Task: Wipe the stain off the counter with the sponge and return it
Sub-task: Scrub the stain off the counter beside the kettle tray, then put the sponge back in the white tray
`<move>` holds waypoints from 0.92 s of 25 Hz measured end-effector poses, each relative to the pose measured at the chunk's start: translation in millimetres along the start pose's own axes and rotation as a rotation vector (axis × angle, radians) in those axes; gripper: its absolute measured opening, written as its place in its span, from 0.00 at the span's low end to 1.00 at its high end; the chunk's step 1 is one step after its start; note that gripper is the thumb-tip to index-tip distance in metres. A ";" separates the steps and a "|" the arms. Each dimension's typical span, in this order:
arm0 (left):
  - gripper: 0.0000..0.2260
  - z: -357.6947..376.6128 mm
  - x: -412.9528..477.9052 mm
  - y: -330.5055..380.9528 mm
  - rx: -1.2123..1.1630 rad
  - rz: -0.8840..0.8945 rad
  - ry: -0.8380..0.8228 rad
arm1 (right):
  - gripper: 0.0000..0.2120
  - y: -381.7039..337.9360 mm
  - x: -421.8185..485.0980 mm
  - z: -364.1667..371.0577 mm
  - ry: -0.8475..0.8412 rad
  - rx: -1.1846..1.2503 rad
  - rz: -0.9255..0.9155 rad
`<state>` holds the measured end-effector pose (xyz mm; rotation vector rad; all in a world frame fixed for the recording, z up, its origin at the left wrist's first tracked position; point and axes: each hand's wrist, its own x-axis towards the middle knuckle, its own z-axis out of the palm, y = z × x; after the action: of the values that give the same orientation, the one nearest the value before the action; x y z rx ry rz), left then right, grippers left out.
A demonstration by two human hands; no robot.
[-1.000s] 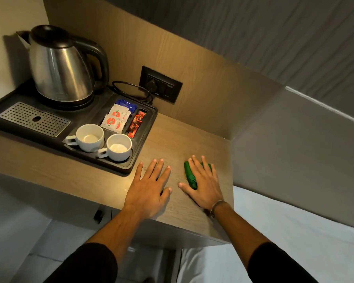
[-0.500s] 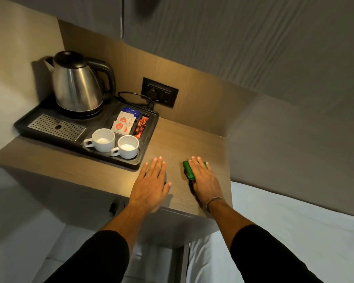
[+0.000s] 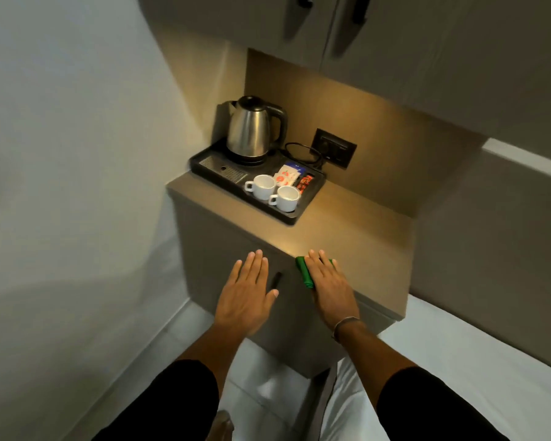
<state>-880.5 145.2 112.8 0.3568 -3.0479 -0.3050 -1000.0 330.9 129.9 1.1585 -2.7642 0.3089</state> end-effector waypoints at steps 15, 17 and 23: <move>0.35 14.4 -444.7 -153.6 0.047 -0.692 -0.045 | 0.31 -368.4 -174.0 77.1 -0.156 0.178 -0.594; 0.35 13.1 -507.1 -178.7 0.034 -0.778 -0.036 | 0.31 -430.8 -198.6 88.2 -0.187 0.198 -0.678; 0.35 0.2 -674.5 -253.6 -0.008 -0.957 -0.039 | 0.35 -601.8 -266.6 107.2 -0.216 0.241 -0.837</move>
<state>-168.7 61.3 38.3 1.7892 -2.6518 -0.3448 -387.5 77.3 56.6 2.3693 -2.1441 0.4286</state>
